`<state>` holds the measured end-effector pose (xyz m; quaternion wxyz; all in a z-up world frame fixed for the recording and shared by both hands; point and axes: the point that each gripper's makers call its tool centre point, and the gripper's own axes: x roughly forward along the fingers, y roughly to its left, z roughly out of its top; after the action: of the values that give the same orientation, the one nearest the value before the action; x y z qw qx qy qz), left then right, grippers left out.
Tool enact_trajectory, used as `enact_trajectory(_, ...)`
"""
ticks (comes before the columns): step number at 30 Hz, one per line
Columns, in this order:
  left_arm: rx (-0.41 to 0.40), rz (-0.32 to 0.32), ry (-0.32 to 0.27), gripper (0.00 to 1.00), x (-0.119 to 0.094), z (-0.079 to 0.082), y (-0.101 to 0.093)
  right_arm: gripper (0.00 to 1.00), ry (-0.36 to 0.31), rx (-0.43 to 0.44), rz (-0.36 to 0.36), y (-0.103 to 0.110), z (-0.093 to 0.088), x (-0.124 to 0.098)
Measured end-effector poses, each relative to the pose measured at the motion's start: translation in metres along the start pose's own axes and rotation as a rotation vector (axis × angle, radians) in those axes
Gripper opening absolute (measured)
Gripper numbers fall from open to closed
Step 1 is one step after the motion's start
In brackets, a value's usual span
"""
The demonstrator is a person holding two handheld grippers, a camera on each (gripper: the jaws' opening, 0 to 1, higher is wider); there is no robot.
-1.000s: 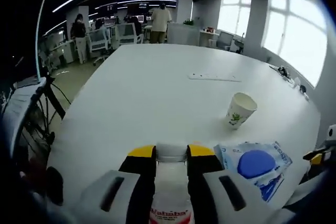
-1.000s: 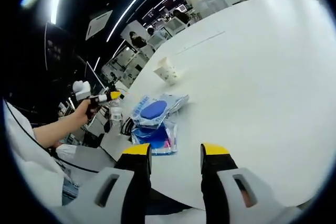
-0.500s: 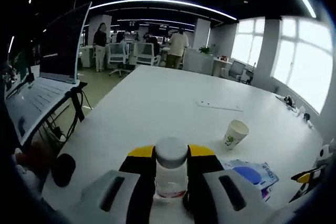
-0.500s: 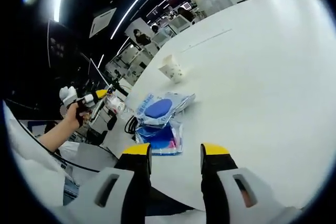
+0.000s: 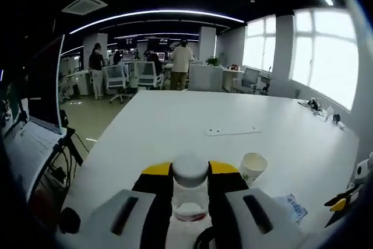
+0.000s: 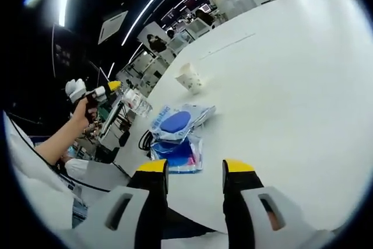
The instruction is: Arrange the tabletop items into an orderly group along one side of the table until the central work area is clear of visible clutter.
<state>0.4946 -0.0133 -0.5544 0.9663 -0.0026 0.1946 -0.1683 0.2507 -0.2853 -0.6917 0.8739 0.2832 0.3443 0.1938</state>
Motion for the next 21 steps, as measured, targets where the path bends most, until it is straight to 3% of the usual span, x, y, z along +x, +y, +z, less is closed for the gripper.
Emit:
enact_trajectory(13,0.023,-0.084,-0.015,0.2,0.043,0.037,-0.044,0.34,-0.012,0.029,-0.01,-0.002,0.0,-0.003)
enact_trajectory(21,0.035,-0.107,0.017,0.2,0.066,0.041,-0.062,0.34,-0.031,0.065,-0.032,-0.01,0.0,-0.008)
